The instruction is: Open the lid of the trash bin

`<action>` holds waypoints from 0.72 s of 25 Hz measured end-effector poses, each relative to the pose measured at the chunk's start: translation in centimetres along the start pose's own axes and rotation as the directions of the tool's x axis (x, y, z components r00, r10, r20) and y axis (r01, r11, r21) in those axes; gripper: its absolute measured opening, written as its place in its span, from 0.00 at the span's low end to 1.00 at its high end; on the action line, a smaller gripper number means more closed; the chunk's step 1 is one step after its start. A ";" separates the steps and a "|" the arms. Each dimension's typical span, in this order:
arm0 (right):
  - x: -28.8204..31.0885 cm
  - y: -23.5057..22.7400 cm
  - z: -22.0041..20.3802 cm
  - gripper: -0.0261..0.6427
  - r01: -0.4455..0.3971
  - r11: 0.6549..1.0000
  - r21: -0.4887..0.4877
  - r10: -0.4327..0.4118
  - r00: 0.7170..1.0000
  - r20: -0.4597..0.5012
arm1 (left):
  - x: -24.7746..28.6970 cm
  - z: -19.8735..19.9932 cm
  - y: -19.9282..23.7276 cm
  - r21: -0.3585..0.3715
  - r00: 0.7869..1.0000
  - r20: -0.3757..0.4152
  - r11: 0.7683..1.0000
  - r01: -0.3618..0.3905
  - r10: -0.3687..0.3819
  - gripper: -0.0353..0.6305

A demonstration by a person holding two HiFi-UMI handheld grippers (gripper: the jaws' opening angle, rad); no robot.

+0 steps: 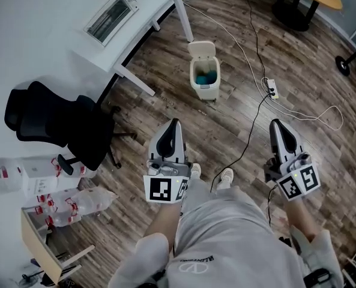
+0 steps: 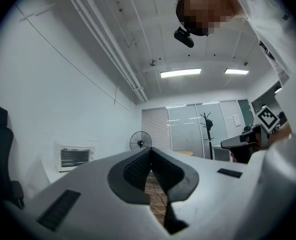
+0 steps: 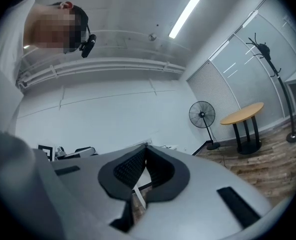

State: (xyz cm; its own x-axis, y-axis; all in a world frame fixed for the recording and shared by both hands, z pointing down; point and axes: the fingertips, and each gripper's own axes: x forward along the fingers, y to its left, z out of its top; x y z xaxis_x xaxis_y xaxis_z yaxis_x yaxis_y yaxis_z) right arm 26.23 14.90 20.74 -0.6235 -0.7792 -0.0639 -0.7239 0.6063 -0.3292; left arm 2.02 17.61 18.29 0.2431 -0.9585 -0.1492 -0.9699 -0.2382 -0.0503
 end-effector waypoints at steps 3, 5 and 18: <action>-0.7 0.6 -0.3 0.06 -0.002 1.000 0.005 0.002 1.000 -0.007 | -1.3 0.5 -0.8 -0.011 1.000 0.007 1.000 0.007 -0.007 0.06; -1.0 1.2 -0.7 0.06 0.002 1.000 0.003 -0.002 1.000 -0.013 | -2.3 0.7 -1.1 -0.017 1.000 0.009 1.000 0.018 -0.017 0.06; -5.2 11.0 -3.6 0.06 0.064 0.997 -0.051 -0.065 0.998 -0.027 | -13.5 1.3 1.2 -0.054 0.996 -0.001 0.994 0.090 -0.090 0.06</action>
State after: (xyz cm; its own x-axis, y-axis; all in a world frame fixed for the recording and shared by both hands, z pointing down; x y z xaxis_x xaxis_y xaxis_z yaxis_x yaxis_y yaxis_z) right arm 20.50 26.17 20.84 -0.5829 -0.8124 -0.0169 -0.7761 0.5628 -0.2846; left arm -2.44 30.49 18.91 0.3295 -0.9332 -0.1432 -0.9434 -0.3315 -0.0102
